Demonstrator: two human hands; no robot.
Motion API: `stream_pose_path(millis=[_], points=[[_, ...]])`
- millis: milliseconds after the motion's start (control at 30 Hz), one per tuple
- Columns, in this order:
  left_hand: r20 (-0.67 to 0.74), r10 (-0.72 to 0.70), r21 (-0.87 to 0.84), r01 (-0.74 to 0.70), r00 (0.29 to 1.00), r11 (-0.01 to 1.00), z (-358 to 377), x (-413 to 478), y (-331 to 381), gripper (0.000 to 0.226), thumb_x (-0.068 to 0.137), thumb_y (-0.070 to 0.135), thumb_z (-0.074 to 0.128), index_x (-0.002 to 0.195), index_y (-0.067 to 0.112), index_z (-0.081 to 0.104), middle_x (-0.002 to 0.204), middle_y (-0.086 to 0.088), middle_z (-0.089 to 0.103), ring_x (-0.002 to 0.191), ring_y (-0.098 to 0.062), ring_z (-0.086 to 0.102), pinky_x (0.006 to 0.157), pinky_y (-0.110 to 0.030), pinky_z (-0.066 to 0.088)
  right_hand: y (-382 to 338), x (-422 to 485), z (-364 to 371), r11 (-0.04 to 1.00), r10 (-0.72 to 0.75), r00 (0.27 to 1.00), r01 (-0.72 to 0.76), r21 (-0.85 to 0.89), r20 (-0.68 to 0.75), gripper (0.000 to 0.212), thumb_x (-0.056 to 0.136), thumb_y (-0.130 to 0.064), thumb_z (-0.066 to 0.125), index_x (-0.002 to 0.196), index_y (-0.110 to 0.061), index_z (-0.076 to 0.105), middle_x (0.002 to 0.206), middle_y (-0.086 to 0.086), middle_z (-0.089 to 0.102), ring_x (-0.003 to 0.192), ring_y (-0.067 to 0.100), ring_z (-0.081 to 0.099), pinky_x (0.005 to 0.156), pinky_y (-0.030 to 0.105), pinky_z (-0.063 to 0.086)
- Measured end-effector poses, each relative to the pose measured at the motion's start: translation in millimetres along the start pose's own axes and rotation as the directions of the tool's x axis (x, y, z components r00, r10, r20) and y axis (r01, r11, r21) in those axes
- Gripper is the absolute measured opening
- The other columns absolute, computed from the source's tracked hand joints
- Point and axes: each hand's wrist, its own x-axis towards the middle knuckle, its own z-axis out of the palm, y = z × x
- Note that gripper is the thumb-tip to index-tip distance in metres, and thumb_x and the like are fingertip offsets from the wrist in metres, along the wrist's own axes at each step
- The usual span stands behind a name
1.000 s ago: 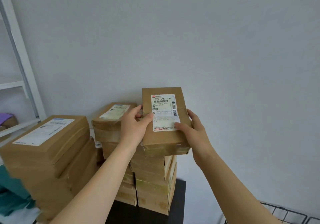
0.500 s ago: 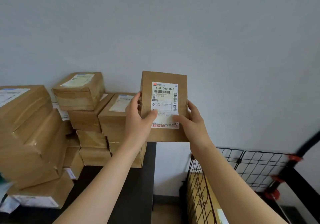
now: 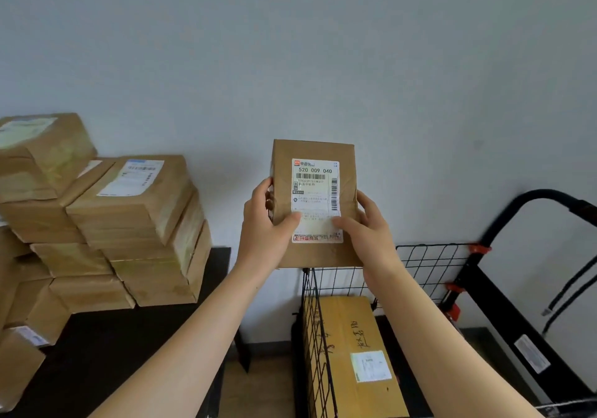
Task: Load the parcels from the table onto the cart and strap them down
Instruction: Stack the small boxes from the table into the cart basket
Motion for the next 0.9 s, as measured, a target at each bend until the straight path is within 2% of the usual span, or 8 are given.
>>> stream_pose_path(millis=[167,267,333,400,500,700,800,900], points=[[0.048,-0.063,0.031,0.062,0.997,0.998,98.7,6.9,-7.4,0.061,0.088,0.015,0.063,0.139,0.029,0.033,0.137,0.006,0.045,0.115,-0.005,0.044,0.069,-0.008,0.042,25.0,38.7,-87.0,0.998,0.058,0.998,-0.058,-0.007,-0.026,0.046,0.090,-0.008,0.056,0.127,-0.033,0.048,0.114,-0.010,0.065,0.100,0.011,0.063,0.072,0.024,0.052],[0.087,-0.128,0.032,0.125,0.988,0.992,166.2,10.9,-17.1,0.061,0.088,0.014,0.063,0.140,0.027,0.033,0.138,0.006,0.046,0.123,-0.011,0.046,0.074,-0.014,0.044,45.7,66.7,-147.1,0.995,0.099,0.994,-0.100,-0.015,-0.054,0.043,0.091,-0.007,0.054,0.120,-0.038,0.048,0.113,-0.013,0.064,0.097,0.005,0.062,0.065,0.018,0.048],[0.108,-0.185,0.039,0.182,0.977,0.982,213.3,14.2,-27.5,0.060,0.089,0.013,0.062,0.140,0.027,0.033,0.137,0.006,0.048,0.124,-0.013,0.047,0.077,-0.019,0.046,64.0,86.6,-186.2,0.989,0.140,0.986,-0.142,-0.028,-0.087,0.043,0.090,-0.009,0.055,0.124,-0.035,0.050,0.118,-0.011,0.063,0.102,0.008,0.061,0.069,0.021,0.048],[0.127,-0.241,0.053,0.236,0.962,0.970,257.7,18.6,-38.2,0.059,0.089,0.012,0.061,0.139,0.026,0.033,0.136,0.007,0.049,0.117,-0.009,0.049,0.073,-0.017,0.047,83.2,106.8,-221.9,0.981,0.185,0.976,-0.191,-0.044,-0.113,0.044,0.090,-0.012,0.057,0.129,-0.031,0.050,0.122,-0.009,0.062,0.107,0.011,0.060,0.072,0.022,0.049],[0.145,-0.314,0.081,0.305,0.938,0.949,315.7,24.8,-56.4,0.059,0.090,0.012,0.060,0.140,0.025,0.033,0.135,0.007,0.050,0.105,-0.002,0.047,0.066,-0.012,0.045,110.0,135.6,-267.6,0.965,0.246,0.962,-0.255,-0.060,-0.120,0.035,0.090,-0.012,0.057,0.119,-0.032,0.053,0.118,-0.010,0.062,0.106,0.010,0.059,0.074,0.022,0.049],[0.215,-0.504,0.170,0.476,0.837,0.863,385.3,32.2,-117.4,0.047,0.089,0.013,0.060,0.131,0.028,0.044,0.121,0.015,0.059,0.112,-0.007,0.056,0.061,-0.008,0.043,182.6,175.6,-317.9,0.902,0.408,0.894,-0.426,-0.067,-0.187,0.041,0.088,-0.010,0.059,0.123,-0.031,0.056,0.117,-0.010,0.062,0.113,0.013,0.057,0.097,0.038,0.049],[0.222,-0.585,0.206,0.549,0.780,0.810,413.9,33.3,-162.5,0.048,0.088,0.013,0.061,0.131,0.027,0.042,0.121,0.014,0.060,0.107,-0.008,0.058,0.066,-0.011,0.045,230.0,188.5,-330.4,0.865,0.472,0.856,-0.496,-0.078,-0.213,0.044,0.088,-0.008,0.059,0.126,-0.029,0.055,0.118,-0.010,0.062,0.112,0.010,0.057,0.087,0.028,0.052],[0.234,-0.657,0.239,0.613,0.716,0.753,439.5,26.1,-212.2,0.048,0.087,0.016,0.063,0.130,0.027,0.044,0.120,0.012,0.061,0.105,-0.006,0.059,0.076,-0.019,0.050,276.3,201.7,-340.2,0.831,0.527,0.817,-0.553,-0.056,-0.234,0.045,0.088,-0.002,0.057,0.123,-0.031,0.054,0.105,-0.015,0.062,0.098,0.002,0.059,0.071,0.017,0.048]])
